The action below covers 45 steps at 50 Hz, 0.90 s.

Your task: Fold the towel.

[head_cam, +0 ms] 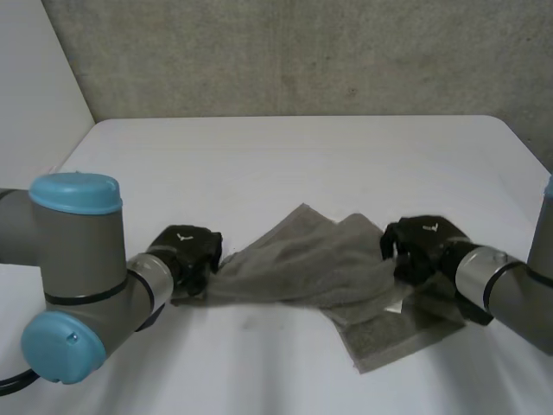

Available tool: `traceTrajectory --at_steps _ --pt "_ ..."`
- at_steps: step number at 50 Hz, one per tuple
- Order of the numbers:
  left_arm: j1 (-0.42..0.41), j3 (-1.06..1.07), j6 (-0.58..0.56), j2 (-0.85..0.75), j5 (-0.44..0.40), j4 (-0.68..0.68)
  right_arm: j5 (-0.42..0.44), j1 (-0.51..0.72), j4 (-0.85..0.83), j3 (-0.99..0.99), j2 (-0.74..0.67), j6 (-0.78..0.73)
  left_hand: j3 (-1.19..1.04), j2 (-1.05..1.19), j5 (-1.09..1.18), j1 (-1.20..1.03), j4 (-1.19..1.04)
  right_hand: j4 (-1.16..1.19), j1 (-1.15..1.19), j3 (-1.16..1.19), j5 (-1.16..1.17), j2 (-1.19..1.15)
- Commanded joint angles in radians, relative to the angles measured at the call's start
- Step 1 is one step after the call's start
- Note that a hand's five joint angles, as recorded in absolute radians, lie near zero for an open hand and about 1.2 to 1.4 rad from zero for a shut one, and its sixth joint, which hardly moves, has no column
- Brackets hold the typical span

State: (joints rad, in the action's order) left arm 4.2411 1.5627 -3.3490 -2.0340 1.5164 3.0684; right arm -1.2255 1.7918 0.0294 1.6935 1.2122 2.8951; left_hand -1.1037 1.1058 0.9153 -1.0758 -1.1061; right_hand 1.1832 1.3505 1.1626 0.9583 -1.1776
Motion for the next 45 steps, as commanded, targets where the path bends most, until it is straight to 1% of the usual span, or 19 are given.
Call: traceTrajectory --at_steps 1,7,9,10,12,15,16,17,18,19,26,28,35,36,37,39,40,42,45 --pt "0.01 0.072 0.019 0.214 0.062 -0.004 -0.012 0.011 -0.022 -0.254 0.003 0.001 -0.293 0.29 0.306 -0.32 -0.29 0.213 0.046 0.234 0.263 -0.219" --pt "0.026 0.128 0.071 0.353 0.064 0.001 -0.019 0.031 -0.025 -0.445 -0.085 0.024 -0.293 0.29 0.306 -0.32 -0.29 0.213 0.046 0.234 0.263 -0.219" --pt "0.069 0.161 0.146 0.397 0.059 0.004 -0.017 0.072 -0.017 -0.572 -0.179 0.032 -0.293 0.29 0.306 -0.32 -0.29 0.213 0.046 0.234 0.263 -0.219" --pt "0.069 0.161 0.146 0.397 0.059 0.004 -0.017 0.072 -0.017 -0.572 -0.18 0.032 -0.293 0.29 0.306 -0.32 -0.29 0.213 0.046 0.234 0.263 -0.219" --pt "0.111 0.183 0.216 0.394 0.054 0.006 -0.008 0.093 -0.002 -0.664 -0.282 0.026 -0.293 0.29 0.306 -0.32 -0.29 0.213 0.046 0.234 0.263 -0.219" --pt "0.112 0.184 0.244 0.379 0.054 0.006 -0.009 0.098 0.02 -0.699 -0.327 0.021 -0.293 0.29 0.306 -0.32 -0.29 0.213 0.046 0.234 0.263 -0.219" --pt "0.112 0.184 0.267 0.341 0.056 0.006 -0.018 0.104 0.052 -0.725 -0.36 0.019 -0.293 0.29 0.306 -0.32 -0.29 -0.129 -0.296 -0.108 -0.078 0.123" --pt "0.112 0.178 0.278 0.3 0.062 0.004 -0.026 0.109 0.079 -0.73 -0.373 0.021 -0.293 0.29 0.306 -0.32 -0.29 -0.682 -0.849 -0.661 -0.631 0.676" --pt "0.112 0.178 0.278 0.299 0.062 0.004 -0.026 0.109 0.08 -0.73 -0.373 0.021 -0.293 0.29 0.306 -0.32 -0.29 -0.687 -0.854 -0.667 -0.637 0.682" --pt "0.123 0.168 0.286 0.266 0.064 0.001 -0.04 0.119 0.096 -0.721 -0.359 0.019 -0.293 0.29 0.306 -0.32 -0.29 -0.949 -1.116 -0.928 -0.898 0.943" --pt "0.158 0.119 0.292 0.198 0.062 0.007 -0.075 0.121 0.092 -0.535 -0.175 0.015 -0.293 0.29 0.306 -0.32 -0.29 -0.966 -1.133 -0.945 -0.916 0.961" --pt "0.201 0.076 0.29 0.169 0.062 0.019 -0.069 0.113 0.075 -0.445 -0.1 0.012 -0.293 0.29 0.306 -0.32 -0.29 -0.954 -1.122 -0.934 -0.904 0.949" --pt "0.232 -0.006 0.289 0.095 0.065 0.03 -0.063 0.08 0.09 -0.293 -0.036 0.012 -0.261 0.259 0.275 -0.289 -0.258 -0.825 -0.992 -0.805 -0.775 0.82" --pt "0.238 -0.016 0.287 0.077 0.065 0.03 -0.055 0.081 0.09 -0.252 -0.028 0.003 -0.153 0.151 0.167 -0.181 -0.151 -0.779 -0.946 -0.758 -0.728 0.773" --pt "0.238 -0.016 0.287 0.077 0.065 0.03 -0.055 0.081 0.09 -0.252 -0.028 0.003 -0.152 0.15 0.166 -0.18 -0.15 -0.778 -0.946 -0.758 -0.728 0.773" --pt "0.241 -0.013 0.284 0.055 0.062 0.029 -0.019 0.087 0.083 -0.177 -0.025 -0.025 0.166 -0.168 -0.152 0.138 0.169 -0.67 -0.838 -0.65 -0.62 0.665" --pt "0.241 -0.013 0.284 0.055 0.062 0.029 -0.019 0.087 0.083 -0.176 -0.025 -0.025 0.168 -0.17 -0.154 0.14 0.17 -0.67 -0.837 -0.649 -0.619 0.664" --pt "0.241 -0.003 0.281 0.054 0.058 0.029 0.029 0.089 0.067 -0.124 -0.042 -0.056 0.525 -0.527 -0.511 0.497 0.527 -0.576 -0.743 -0.555 -0.526 0.571" --pt "0.241 0.002 0.28 0.057 0.056 0.03 0.058 0.09 0.055 -0.113 -0.066 -0.073 0.617 -0.619 -0.603 0.589 0.62 -0.526 -0.693 -0.505 -0.475 0.52"
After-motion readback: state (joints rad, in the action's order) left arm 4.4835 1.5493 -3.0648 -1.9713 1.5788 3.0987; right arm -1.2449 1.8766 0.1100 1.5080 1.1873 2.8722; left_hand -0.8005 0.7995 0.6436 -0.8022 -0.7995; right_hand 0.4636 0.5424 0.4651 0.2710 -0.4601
